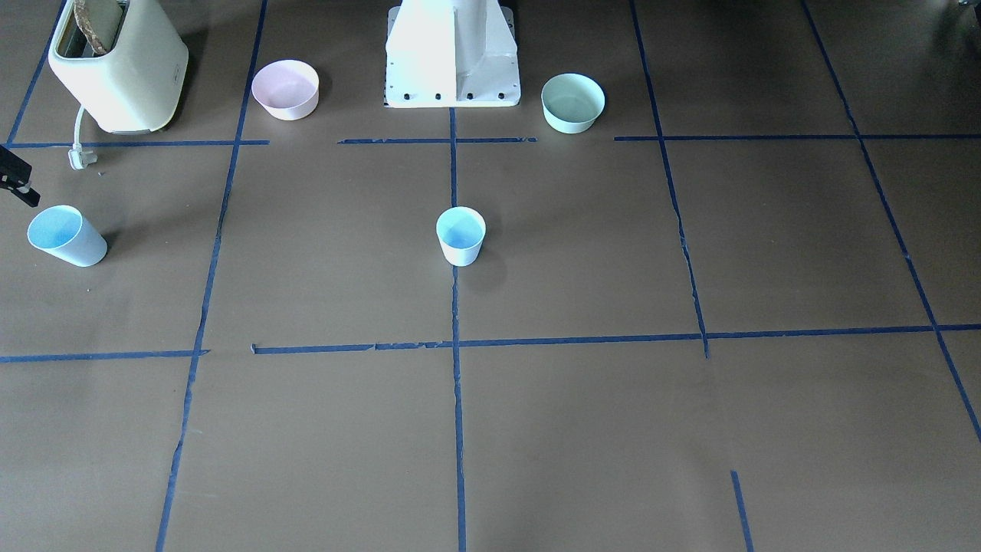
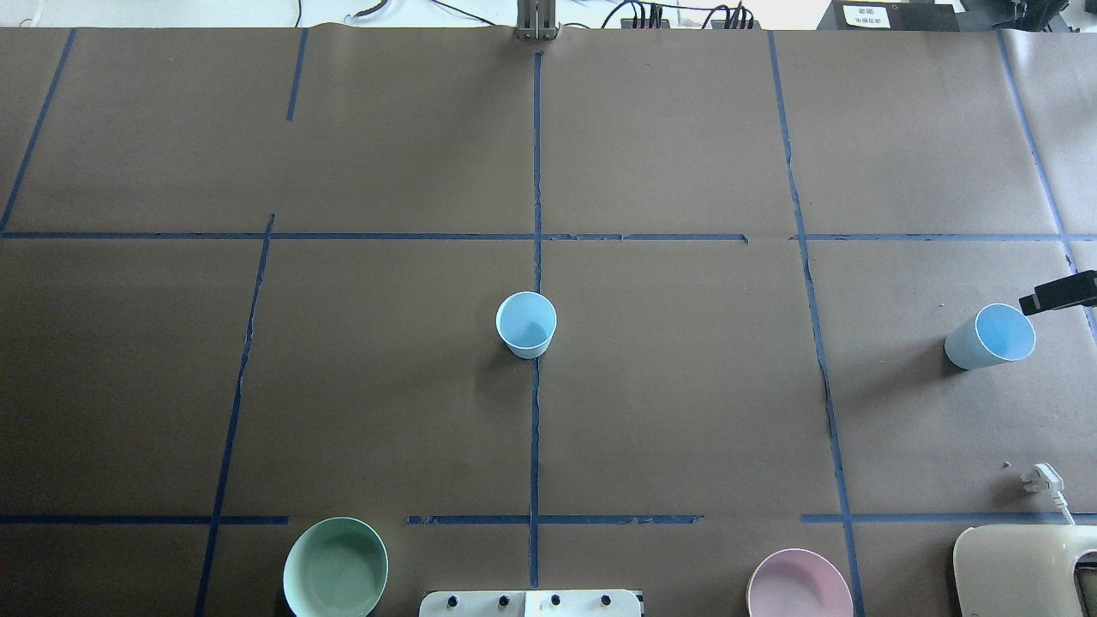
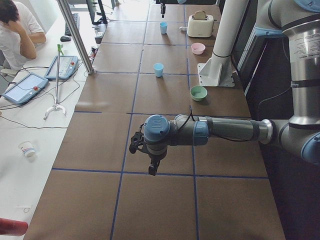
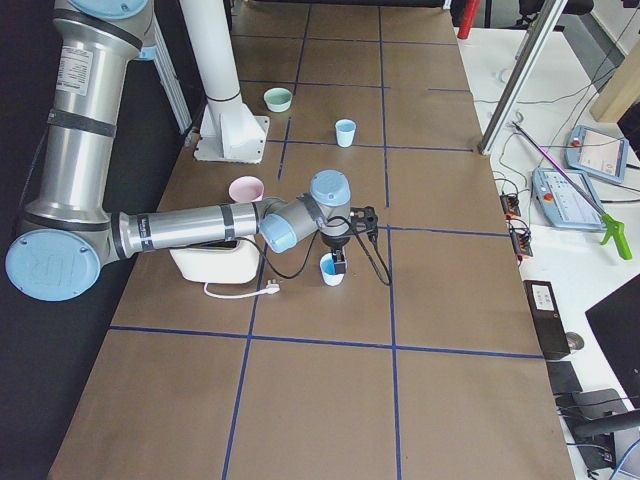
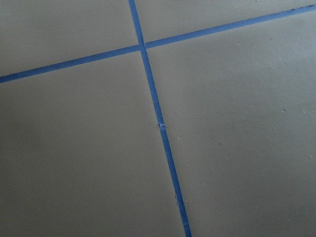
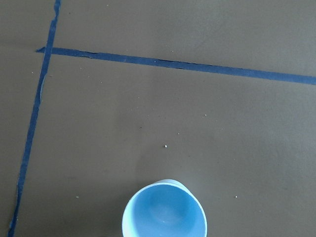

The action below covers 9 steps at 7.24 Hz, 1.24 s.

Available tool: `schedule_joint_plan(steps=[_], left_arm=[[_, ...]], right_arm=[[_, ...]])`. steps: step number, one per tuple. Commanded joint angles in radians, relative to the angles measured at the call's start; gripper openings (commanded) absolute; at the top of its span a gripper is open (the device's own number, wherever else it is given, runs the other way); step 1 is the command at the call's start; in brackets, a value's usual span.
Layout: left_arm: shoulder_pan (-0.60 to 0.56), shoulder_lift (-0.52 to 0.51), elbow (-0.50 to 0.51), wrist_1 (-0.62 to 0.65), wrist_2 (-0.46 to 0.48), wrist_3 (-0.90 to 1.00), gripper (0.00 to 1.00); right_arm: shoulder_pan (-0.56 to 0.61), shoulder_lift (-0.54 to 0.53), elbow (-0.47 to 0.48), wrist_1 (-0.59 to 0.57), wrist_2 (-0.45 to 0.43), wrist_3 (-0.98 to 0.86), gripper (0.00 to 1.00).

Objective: Stack blue cups with both arms
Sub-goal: 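Lower the right gripper onto the other light-blue cup and grasp it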

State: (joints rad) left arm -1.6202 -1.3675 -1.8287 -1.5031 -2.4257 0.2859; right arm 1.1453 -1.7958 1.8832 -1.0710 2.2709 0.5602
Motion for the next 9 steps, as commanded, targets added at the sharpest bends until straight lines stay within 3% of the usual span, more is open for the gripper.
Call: schedule_joint_plan(steps=[1, 2, 6, 7, 8, 9], left_arm=[[-0.001, 0.001, -0.001, 0.000, -0.007, -0.001, 1.00], [-0.001, 0.001, -0.001, 0.000, -0.007, -0.001, 1.00], [-0.003, 0.015, -0.012, 0.001, -0.007, -0.001, 1.00], [-0.003, 0.015, -0.014, 0.001, -0.007, -0.001, 1.00], [-0.001, 0.015, -0.014, 0.001, -0.007, -0.001, 1.00], [-0.001, 0.015, -0.014, 0.001, -0.007, -0.002, 1.00]], right_arm=[[-0.032, -0.019, -0.042, 0.097, -0.042, 0.050, 1.00], [-0.032, -0.013, -0.088, 0.100, -0.078, 0.046, 1.00], [-0.078, 0.012, -0.176, 0.103, -0.073, 0.052, 0.98], [-0.084, 0.025, -0.180, 0.102, -0.073, 0.056, 0.87], [-0.087, 0.029, -0.197, 0.102, -0.073, 0.049, 0.38], [-0.091, 0.029, -0.197, 0.103, -0.073, 0.052, 0.09]])
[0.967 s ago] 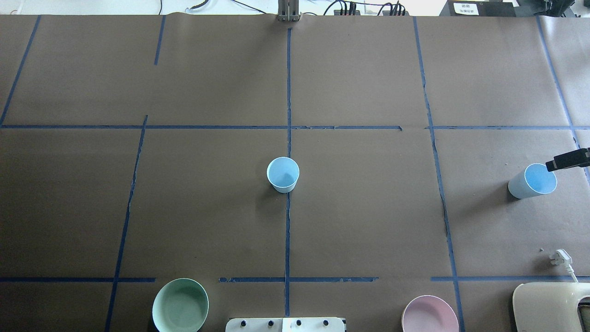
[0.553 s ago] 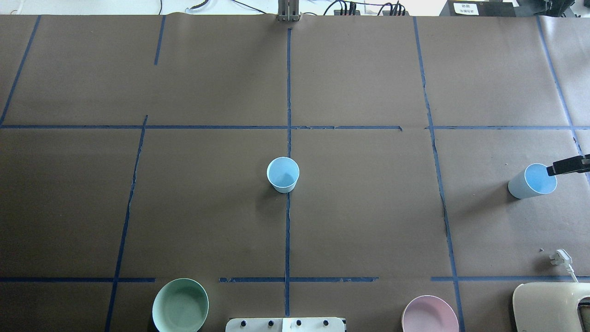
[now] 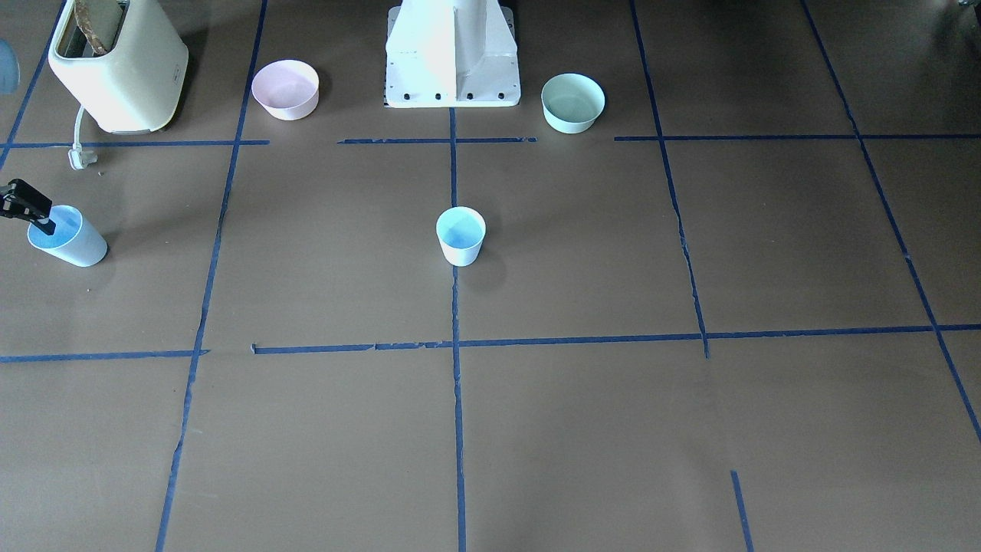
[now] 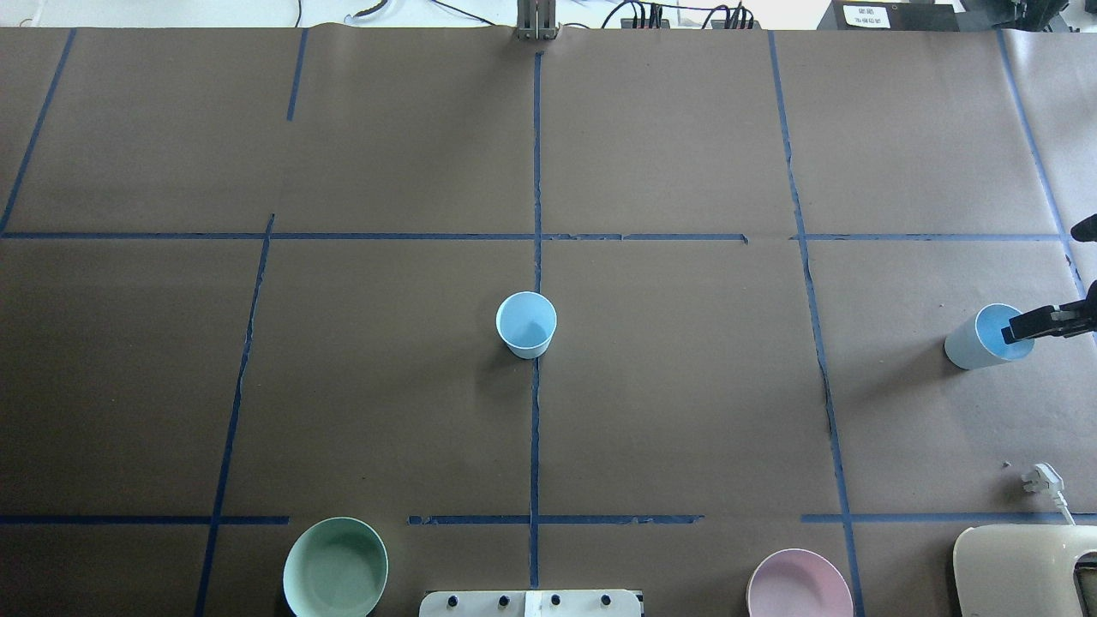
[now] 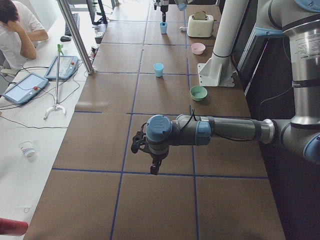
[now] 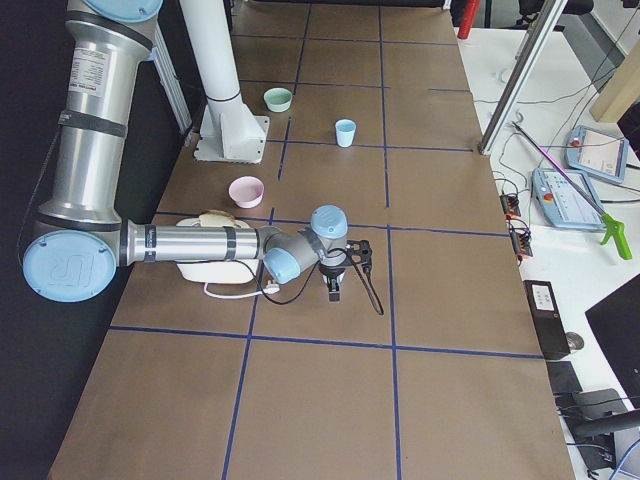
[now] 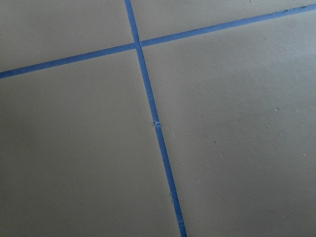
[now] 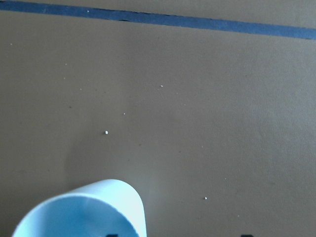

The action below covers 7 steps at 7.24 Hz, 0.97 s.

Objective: Stack blue cups with both arms
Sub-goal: 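Lower the right gripper onto the other light-blue cup and grasp it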

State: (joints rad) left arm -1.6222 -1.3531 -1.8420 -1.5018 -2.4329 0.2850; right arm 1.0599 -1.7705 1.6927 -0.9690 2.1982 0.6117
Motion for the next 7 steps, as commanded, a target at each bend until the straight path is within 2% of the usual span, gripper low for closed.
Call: schedule_joint_plan(steps=[1, 2, 5, 6, 7], left_arm=[[0.001, 0.000, -0.002, 0.000, 0.000, -0.001, 1.00], [-0.001, 0.000, -0.002, 0.000, 0.000, -0.001, 1.00], [0.001, 0.000, 0.017, 0.000, 0.009, -0.003, 1.00], [0.001, 0.000, 0.018, 0.000, 0.018, -0.001, 1.00], [0.001, 0.000, 0.017, 0.002, 0.041, -0.001, 1.00]], right_arm=[[-0.008, 0.014, -0.005, 0.001, 0.002, 0.000, 0.06], [-0.014, 0.041, -0.005, 0.000, 0.015, 0.005, 0.00], [-0.018, 0.118, 0.036, -0.028, 0.069, 0.063, 0.00], [-0.021, 0.178, 0.080, -0.128, 0.071, 0.104, 0.00], [-0.035, 0.242, 0.160, -0.284, 0.072, 0.137, 0.00]])
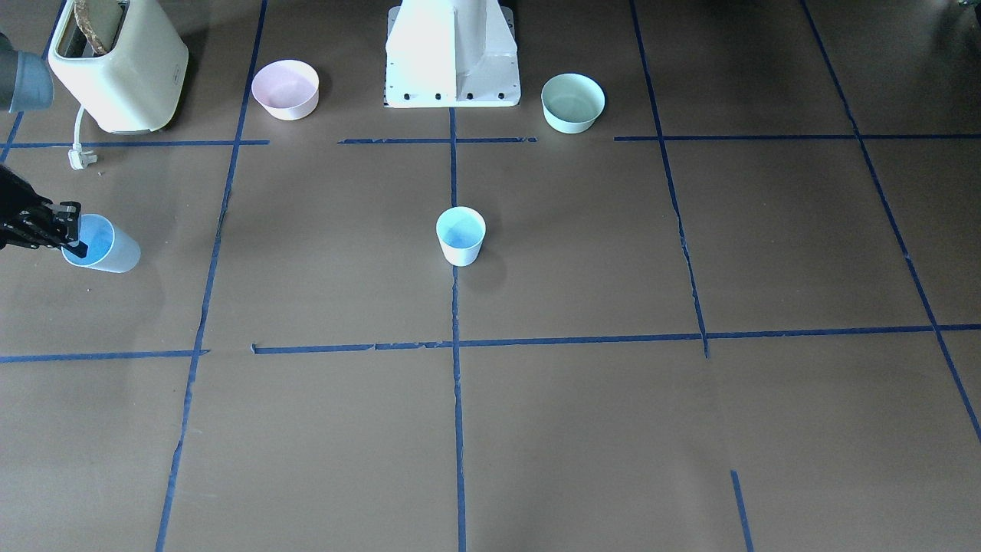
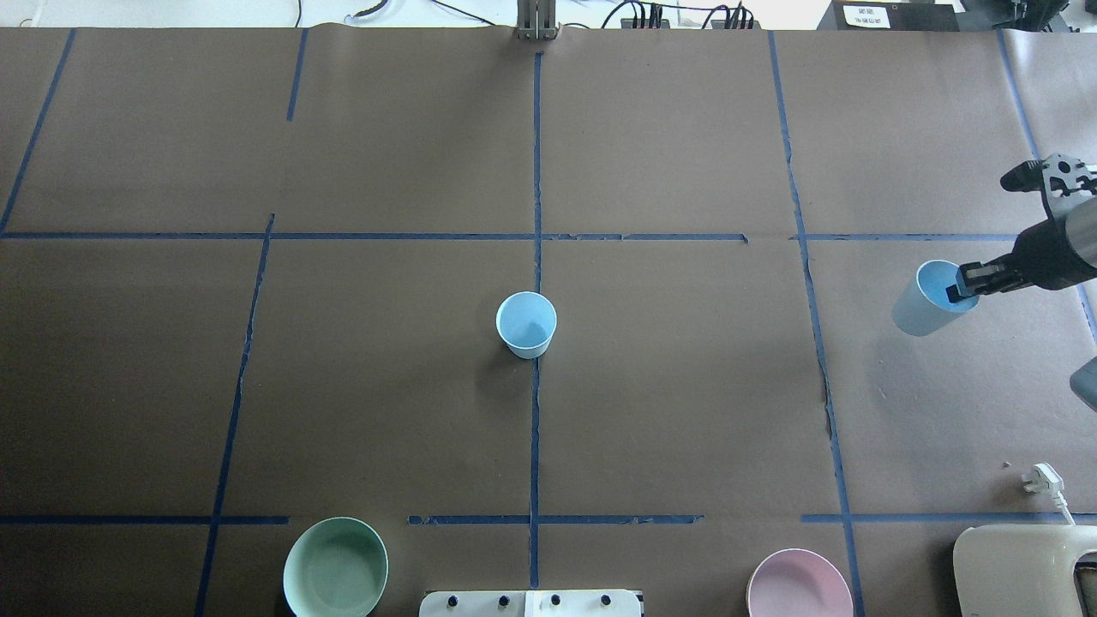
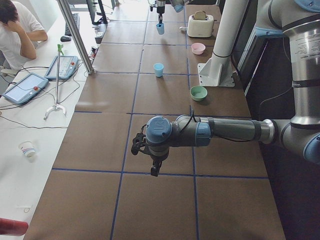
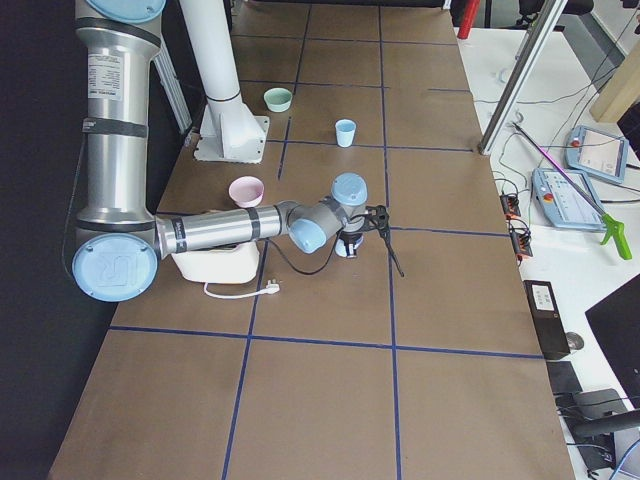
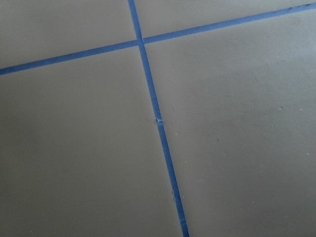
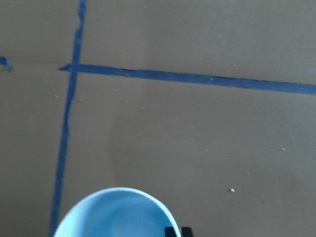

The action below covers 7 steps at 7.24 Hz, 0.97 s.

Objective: Stack blue cups with both arms
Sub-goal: 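Lift the cup with the right gripper and carry it over the centered cup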

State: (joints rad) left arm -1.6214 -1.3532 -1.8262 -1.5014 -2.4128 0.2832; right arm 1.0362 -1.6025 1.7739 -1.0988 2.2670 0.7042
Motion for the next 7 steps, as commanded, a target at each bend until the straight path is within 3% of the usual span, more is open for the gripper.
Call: schedule_joint_plan(steps=[1, 3, 6, 7], left_arm=[[0.000, 0.000, -0.008, 0.003, 0.050, -0.004, 1.00], [0.000, -0.001, -0.015, 0.004, 0.047, -0.026, 1.00], [0.000, -0.001, -0.016, 0.004, 0.040, -0.030, 1.00], [0.000, -0.001, -0.016, 0.006, 0.038, -0.032, 1.00]], right_arm=[[-0.039, 0.163, 0.154, -0.315, 0.000, 0.104, 0.00], [-0.222, 0.383, 0.151, -0.397, -0.076, 0.396, 0.00], [-0.434, 0.756, 0.064, -0.606, -0.337, 0.760, 0.00], [-0.474, 0.818, 0.023, -0.627, -0.421, 0.831, 0.00]])
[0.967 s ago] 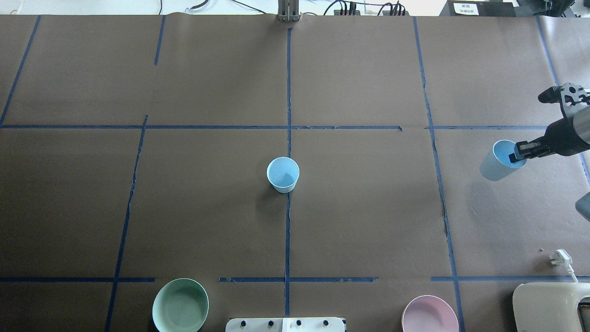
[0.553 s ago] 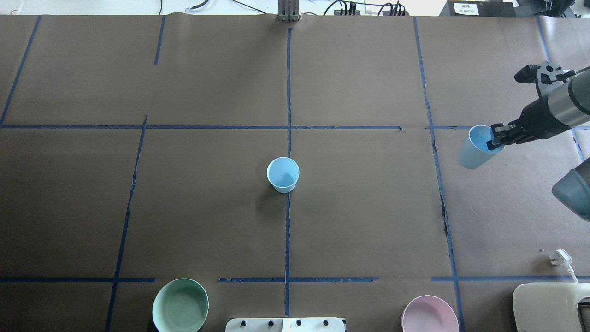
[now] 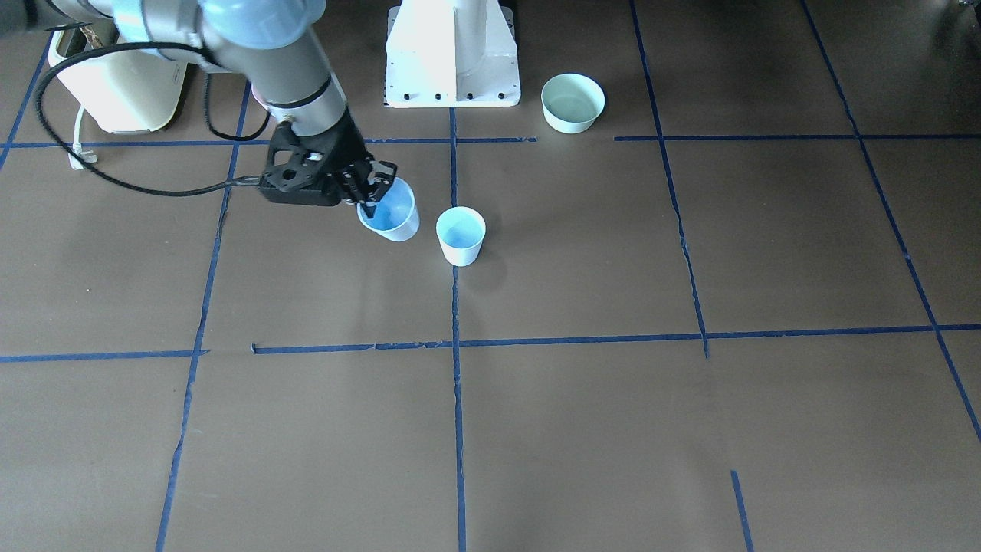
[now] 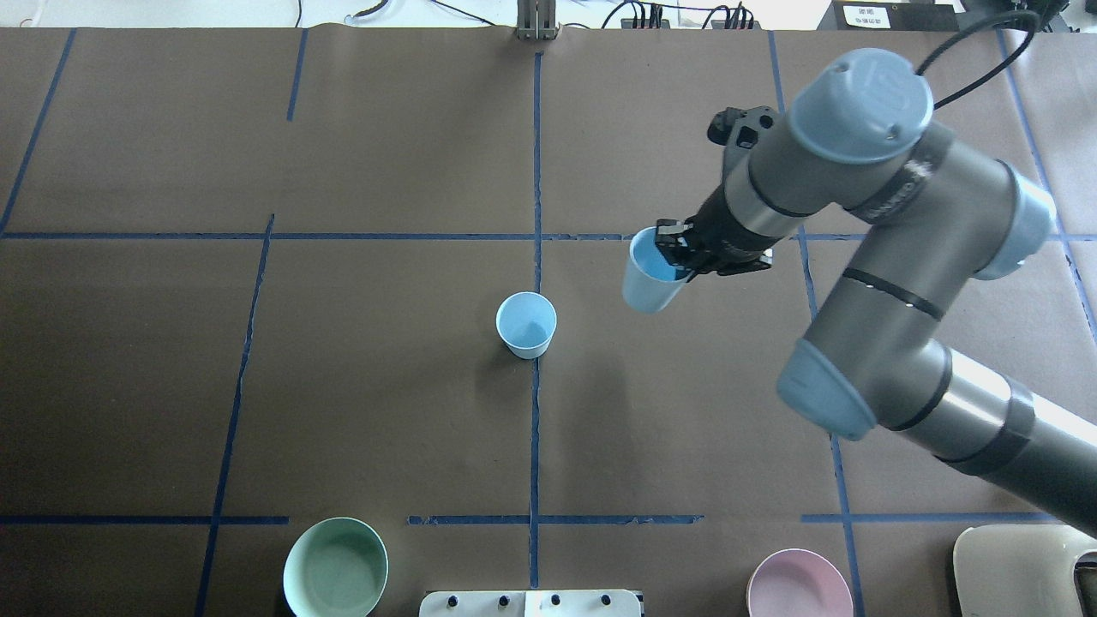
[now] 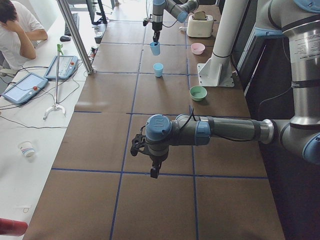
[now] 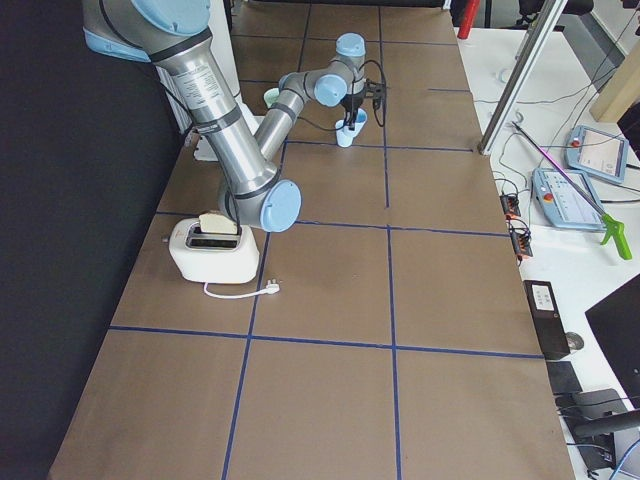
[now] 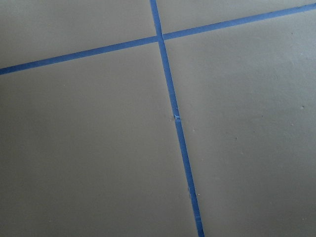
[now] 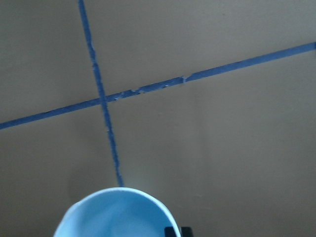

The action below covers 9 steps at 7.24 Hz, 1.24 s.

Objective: Stack blue cups with both arms
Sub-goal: 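Lift the cup with the right gripper and carry it over the centered cup, then lower the held cup into the centered cup and open the right gripper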

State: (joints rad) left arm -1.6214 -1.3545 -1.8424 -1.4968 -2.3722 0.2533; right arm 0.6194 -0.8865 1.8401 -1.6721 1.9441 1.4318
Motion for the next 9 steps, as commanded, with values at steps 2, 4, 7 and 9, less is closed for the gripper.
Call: schedule_joint_plan(steps=[2, 4, 7, 9], left_arm=[[0.000, 0.000, 0.002, 0.003, -0.002, -0.002, 1.00], [0.000, 0.000, 0.005, 0.003, -0.004, -0.002, 1.00], [0.000, -0.002, 0.003, 0.003, -0.004, -0.002, 1.00], [0.003, -0.003, 0.012, 0.003, -0.004, -0.002, 1.00]], right_arm=[[-0.150, 0.109, -0.062, -0.048, -0.265, 0.145, 0.00], [-0.182, 0.100, -0.073, -0.049, -0.303, 0.150, 0.00], [-0.191, 0.089, -0.074, -0.046, -0.298, 0.109, 0.94], [-0.187, 0.089, -0.073, -0.044, -0.290, 0.053, 1.00]])
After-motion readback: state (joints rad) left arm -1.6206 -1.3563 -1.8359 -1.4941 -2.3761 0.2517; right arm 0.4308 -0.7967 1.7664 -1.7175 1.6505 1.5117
